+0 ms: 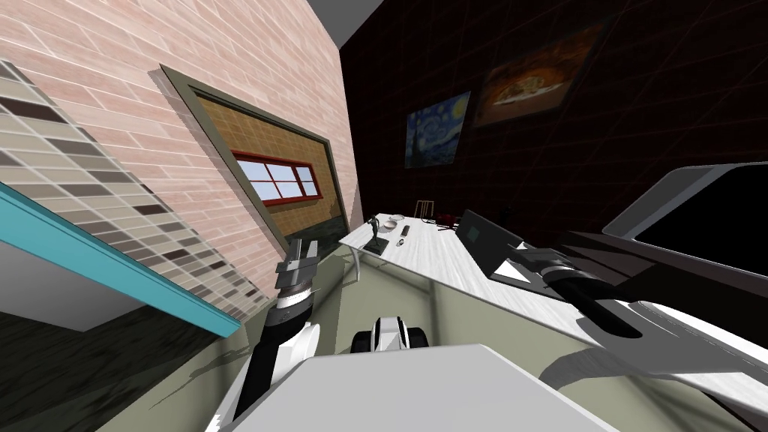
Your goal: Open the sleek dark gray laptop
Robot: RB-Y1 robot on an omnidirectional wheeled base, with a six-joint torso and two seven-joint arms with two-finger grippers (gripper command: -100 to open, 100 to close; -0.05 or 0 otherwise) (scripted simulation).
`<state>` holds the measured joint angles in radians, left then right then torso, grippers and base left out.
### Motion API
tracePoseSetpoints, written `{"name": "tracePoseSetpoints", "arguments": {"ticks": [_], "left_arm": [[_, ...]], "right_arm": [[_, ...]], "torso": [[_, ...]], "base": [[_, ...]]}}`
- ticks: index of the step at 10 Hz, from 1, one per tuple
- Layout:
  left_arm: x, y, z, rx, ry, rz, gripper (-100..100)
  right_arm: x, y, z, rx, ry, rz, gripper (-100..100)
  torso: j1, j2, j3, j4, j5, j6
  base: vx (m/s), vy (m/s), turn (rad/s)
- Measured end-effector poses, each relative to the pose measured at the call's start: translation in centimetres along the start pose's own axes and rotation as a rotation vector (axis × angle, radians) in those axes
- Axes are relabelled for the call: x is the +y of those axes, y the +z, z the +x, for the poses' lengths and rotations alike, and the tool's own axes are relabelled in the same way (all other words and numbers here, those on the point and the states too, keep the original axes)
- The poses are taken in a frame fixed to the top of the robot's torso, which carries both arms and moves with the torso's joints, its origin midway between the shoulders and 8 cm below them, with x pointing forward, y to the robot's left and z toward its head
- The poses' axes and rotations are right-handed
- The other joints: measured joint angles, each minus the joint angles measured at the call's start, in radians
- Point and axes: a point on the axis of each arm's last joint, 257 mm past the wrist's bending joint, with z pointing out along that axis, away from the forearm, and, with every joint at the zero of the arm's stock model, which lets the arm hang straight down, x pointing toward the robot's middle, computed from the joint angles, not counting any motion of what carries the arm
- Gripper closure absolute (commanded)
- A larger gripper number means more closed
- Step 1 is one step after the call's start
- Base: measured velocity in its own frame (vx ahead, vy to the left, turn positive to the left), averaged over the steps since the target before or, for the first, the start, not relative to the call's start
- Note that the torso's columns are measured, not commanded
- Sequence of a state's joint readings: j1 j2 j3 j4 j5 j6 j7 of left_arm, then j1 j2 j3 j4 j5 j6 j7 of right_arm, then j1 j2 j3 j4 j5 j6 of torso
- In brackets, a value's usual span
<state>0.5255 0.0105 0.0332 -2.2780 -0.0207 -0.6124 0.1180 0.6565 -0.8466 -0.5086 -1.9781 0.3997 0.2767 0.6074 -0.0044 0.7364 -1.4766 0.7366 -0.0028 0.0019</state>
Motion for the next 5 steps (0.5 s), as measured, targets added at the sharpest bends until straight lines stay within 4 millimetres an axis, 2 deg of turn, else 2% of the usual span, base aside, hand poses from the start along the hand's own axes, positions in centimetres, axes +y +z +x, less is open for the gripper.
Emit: {"name": "tracePoseSetpoints", "arguments": {"ticks": [3,5], "left_arm": [[0.0,0.0,0.0,0.000,0.000,0.000,0],[0.0,0.0,0.0,0.000,0.000,0.000,0]], "right_arm": [[0.3,0.4,-0.2,-0.009,0.085,-0.008,100],[0.7,0.8,0.9,-0.010,0.174,-0.008,100]], "torso": [[0.001,-0.001,-0.001,0.000,0.000,0.000],[-0.005,0.000,0.000,0.000,-0.002,0.000]], "base": [[-0.038,-0.048,-0.001],[-0.071,-0.090,0.018]]}}
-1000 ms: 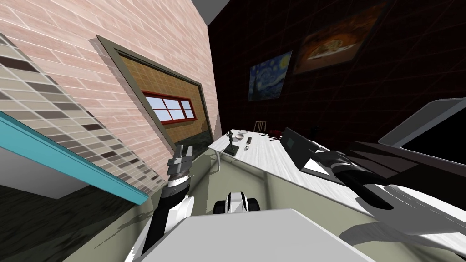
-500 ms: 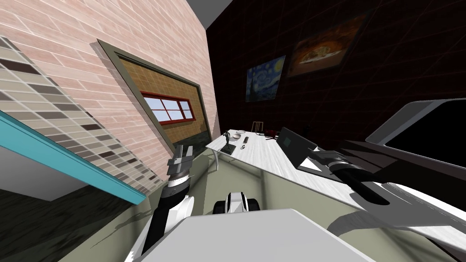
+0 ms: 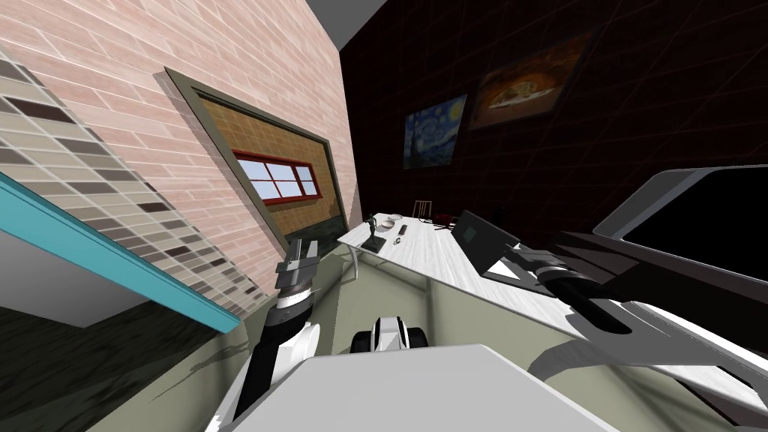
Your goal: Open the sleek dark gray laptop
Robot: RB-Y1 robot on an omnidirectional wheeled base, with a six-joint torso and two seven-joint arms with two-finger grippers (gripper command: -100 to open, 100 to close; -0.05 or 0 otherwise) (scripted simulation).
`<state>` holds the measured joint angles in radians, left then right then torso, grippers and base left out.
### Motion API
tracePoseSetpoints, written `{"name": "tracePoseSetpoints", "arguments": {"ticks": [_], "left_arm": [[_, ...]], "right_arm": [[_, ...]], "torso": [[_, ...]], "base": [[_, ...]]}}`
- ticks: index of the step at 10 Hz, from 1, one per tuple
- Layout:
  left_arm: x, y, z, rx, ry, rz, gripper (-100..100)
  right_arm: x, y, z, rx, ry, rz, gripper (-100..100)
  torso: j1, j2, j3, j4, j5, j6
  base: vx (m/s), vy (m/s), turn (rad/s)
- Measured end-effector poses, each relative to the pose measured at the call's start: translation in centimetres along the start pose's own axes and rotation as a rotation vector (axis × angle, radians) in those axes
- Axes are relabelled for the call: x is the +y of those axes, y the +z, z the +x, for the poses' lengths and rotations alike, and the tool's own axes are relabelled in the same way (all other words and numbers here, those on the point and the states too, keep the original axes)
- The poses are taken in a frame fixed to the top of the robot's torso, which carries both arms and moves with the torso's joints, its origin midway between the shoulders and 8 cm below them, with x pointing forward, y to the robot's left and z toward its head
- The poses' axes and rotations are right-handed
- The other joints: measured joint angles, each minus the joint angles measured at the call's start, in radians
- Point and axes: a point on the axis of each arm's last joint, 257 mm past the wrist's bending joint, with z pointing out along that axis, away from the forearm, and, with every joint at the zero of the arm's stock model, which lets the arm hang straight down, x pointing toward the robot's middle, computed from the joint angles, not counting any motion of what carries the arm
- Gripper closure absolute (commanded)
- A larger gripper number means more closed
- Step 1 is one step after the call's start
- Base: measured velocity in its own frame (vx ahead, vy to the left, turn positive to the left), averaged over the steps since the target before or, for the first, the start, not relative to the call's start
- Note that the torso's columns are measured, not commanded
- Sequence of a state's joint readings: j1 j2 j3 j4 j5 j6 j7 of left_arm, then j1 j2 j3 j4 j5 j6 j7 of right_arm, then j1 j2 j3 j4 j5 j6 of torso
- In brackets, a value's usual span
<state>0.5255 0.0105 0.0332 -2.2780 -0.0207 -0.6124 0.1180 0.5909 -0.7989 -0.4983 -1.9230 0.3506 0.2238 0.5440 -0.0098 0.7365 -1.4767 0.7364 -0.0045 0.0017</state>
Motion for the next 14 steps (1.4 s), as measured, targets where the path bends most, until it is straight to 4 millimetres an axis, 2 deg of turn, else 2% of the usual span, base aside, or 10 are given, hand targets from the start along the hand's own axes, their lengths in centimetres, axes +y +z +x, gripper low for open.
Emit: {"name": "tracePoseSetpoints", "arguments": {"ticks": [8,10,14], "left_arm": [[0.0,0.0,0.0,0.000,0.000,0.000,0],[0.0,0.0,0.0,0.000,0.000,0.000,0],[0.0,0.0,0.0,0.000,0.000,0.000,0]], "right_arm": [[0.8,1.3,3.0,-0.006,0.289,0.011,100],[1.0,1.5,3.1,-0.013,0.319,0.011,100],[2.4,2.4,5.7,-0.021,0.469,0.000,100]], "torso": [[0.003,-0.004,-0.001,-0.006,-0.006,-0.004],[0.007,-0.005,-0.003,-0.004,0.000,-0.003],[0.001,-0.006,-0.002,-0.007,-0.008,-0.004]], "base": [[-0.048,-0.069,-0.001],[-0.026,-0.046,-0.033],[-0.033,-0.073,-0.030]]}}
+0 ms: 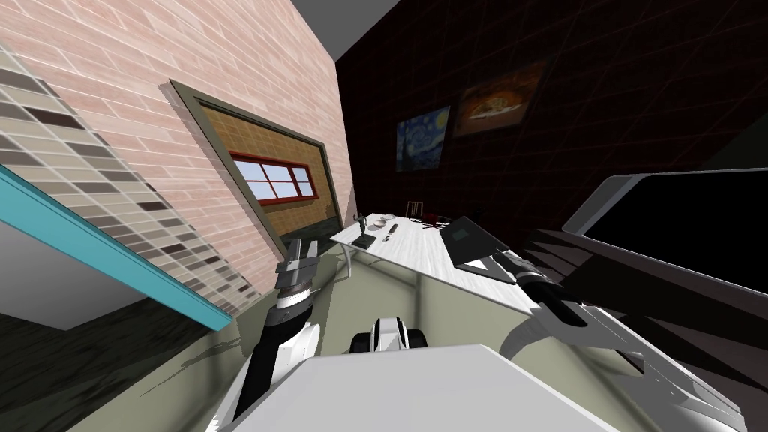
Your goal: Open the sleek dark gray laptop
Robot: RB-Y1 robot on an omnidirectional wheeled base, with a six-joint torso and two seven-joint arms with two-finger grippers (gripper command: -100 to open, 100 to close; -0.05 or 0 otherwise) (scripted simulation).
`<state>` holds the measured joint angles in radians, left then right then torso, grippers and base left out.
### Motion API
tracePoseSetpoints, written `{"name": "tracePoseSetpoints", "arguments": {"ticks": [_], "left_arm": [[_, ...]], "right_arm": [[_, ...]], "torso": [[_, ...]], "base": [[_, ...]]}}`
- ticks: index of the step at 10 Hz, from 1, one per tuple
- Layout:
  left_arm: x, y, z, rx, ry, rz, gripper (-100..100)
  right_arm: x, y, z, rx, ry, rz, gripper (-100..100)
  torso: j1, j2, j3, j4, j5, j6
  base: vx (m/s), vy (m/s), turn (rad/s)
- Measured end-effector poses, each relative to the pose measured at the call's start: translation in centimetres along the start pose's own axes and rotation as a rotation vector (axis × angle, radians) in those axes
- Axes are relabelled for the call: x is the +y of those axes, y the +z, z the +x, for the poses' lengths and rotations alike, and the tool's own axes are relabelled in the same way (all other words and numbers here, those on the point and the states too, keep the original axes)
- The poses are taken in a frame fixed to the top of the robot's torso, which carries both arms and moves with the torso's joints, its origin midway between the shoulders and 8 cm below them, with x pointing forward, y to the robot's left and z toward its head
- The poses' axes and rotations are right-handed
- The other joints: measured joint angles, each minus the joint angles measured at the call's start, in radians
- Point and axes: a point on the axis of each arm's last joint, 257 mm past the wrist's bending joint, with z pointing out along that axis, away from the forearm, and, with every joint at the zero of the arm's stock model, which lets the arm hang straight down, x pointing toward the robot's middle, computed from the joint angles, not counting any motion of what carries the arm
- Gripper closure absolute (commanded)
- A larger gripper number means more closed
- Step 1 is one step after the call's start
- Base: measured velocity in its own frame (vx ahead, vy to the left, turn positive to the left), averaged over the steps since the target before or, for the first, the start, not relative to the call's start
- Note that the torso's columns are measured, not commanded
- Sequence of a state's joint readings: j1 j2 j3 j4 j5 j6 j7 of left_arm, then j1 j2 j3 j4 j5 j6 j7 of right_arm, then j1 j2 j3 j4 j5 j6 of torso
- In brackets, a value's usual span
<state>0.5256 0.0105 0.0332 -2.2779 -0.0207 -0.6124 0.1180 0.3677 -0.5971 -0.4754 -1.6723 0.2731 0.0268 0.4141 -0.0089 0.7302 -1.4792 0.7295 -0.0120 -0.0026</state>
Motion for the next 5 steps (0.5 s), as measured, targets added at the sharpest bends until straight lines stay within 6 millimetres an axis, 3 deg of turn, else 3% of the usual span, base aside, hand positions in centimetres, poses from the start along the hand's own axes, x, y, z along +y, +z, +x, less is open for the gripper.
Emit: {"name": "tracePoseSetpoints", "arguments": {"ticks": [5], "left_arm": [[0.0,0.0,0.0,0.000,0.000,0.000,0]], "right_arm": [[1.1,0.2,3.9,0.017,0.145,-0.012,100]], "torso": [[0.002,-0.003,-0.002,0.000,0.002,-0.001]], "base": [[-0.024,-0.038,-0.016]]}}
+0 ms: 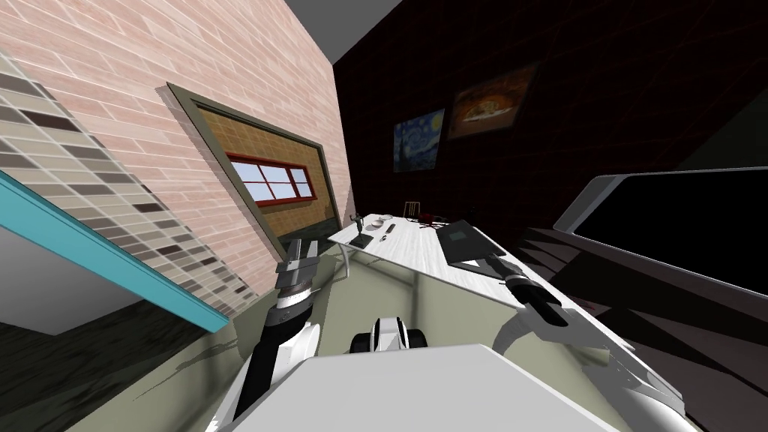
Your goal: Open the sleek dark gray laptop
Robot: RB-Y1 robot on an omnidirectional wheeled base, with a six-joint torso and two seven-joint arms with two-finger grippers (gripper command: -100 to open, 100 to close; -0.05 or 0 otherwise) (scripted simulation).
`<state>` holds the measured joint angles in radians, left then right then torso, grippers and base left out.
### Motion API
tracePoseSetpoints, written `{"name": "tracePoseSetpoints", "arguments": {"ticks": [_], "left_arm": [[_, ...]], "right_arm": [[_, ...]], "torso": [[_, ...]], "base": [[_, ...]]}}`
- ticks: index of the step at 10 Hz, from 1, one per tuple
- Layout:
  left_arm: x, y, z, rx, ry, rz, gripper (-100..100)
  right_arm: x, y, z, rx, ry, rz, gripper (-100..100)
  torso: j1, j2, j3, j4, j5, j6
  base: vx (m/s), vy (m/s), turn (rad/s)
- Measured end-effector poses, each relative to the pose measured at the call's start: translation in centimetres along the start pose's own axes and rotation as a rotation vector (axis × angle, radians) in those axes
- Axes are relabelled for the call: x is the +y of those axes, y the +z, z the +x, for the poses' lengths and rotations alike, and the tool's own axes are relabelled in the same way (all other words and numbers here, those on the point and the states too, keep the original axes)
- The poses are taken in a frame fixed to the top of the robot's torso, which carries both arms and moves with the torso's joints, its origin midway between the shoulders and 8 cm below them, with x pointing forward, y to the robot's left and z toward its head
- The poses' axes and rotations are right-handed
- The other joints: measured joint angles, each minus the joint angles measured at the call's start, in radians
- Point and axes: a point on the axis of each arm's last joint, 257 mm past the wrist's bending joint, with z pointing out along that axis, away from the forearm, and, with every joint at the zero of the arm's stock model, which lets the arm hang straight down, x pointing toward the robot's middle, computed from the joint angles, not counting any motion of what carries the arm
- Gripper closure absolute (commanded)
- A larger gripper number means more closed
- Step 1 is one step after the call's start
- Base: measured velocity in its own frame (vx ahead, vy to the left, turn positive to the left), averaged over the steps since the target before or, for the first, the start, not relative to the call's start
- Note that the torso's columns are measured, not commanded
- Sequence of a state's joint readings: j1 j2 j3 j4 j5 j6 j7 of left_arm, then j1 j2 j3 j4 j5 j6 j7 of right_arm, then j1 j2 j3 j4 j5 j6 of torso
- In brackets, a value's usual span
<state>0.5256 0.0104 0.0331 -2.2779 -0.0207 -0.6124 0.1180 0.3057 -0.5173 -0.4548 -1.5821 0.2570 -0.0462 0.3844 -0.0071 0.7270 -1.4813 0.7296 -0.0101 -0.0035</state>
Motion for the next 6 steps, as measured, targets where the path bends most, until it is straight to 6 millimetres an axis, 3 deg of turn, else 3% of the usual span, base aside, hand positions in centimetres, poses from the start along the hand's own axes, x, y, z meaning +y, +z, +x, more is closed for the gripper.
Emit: {"name": "tracePoseSetpoints", "arguments": {"ticks": [2,3,6], "left_arm": [[0.0,0.0,0.0,0.000,0.000,0.000,0],[0.0,0.0,0.0,0.000,0.000,0.000,0],[0.0,0.0,0.0,0.000,0.000,0.000,0]], "right_arm": [[-0.1,0.1,2.2,0.018,0.063,0.001,100],[-0.2,0.1,2.4,0.020,0.069,0.000,-100],[-0.5,0.8,0.3,0.013,0.066,0.011,-100]], "torso": [[0.002,0.006,0.003,0.005,0.006,0.000],[0.006,0.008,0.003,0.007,0.009,0.001],[0.009,0.012,0.006,0.009,0.011,0.003]], "base": [[-0.025,-0.038,-0.033],[-0.025,0.008,0.048],[-0.036,0.022,0.045]]}}
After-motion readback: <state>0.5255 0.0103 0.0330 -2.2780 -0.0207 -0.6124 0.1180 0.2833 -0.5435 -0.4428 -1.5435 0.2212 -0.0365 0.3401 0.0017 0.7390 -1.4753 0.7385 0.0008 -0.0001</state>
